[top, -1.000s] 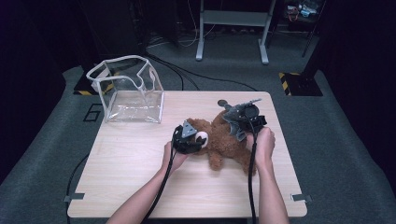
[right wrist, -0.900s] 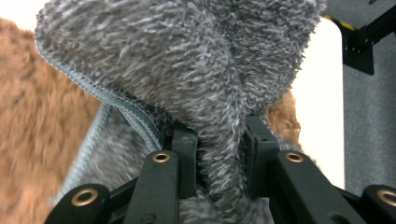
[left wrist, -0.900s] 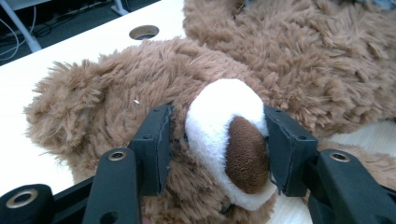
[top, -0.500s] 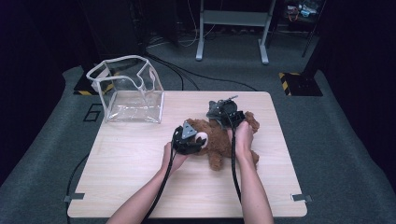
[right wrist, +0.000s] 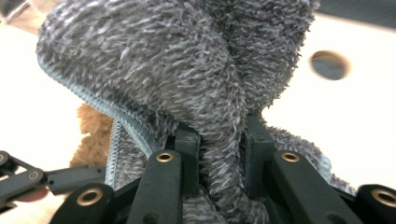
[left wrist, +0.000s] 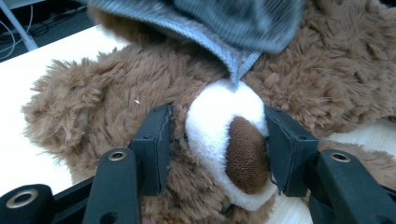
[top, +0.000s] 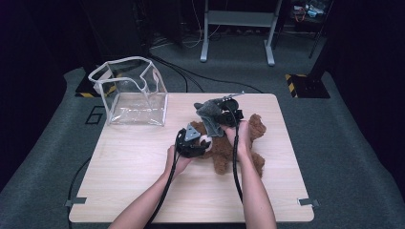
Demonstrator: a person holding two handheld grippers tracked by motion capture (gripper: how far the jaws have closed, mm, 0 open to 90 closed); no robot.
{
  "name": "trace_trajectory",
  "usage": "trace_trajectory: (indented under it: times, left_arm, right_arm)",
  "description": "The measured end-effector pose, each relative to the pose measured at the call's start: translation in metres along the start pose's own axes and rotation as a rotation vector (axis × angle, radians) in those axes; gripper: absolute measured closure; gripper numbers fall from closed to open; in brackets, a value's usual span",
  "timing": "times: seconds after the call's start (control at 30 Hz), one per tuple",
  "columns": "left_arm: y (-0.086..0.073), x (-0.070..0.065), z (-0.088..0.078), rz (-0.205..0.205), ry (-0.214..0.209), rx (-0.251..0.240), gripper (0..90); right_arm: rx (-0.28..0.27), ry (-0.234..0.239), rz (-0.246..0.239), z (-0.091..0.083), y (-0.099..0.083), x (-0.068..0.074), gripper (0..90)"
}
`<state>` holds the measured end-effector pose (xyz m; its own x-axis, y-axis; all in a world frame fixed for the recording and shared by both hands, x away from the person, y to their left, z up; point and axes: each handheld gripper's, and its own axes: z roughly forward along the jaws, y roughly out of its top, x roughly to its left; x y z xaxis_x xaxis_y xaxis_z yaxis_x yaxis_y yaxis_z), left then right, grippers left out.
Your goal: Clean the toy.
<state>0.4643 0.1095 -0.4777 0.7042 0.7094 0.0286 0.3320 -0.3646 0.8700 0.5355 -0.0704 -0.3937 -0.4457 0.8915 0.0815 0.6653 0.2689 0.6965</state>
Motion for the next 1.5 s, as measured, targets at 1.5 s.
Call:
trace_trajectory:
  times: [1.5]
  left_arm:
    - [0.000,0.000,0.000,-0.019,-0.007,0.000,46.6]
  right_arm:
    - [0.018,-0.134,-0.089,-0.014,-0.038,-0.008,72.5]
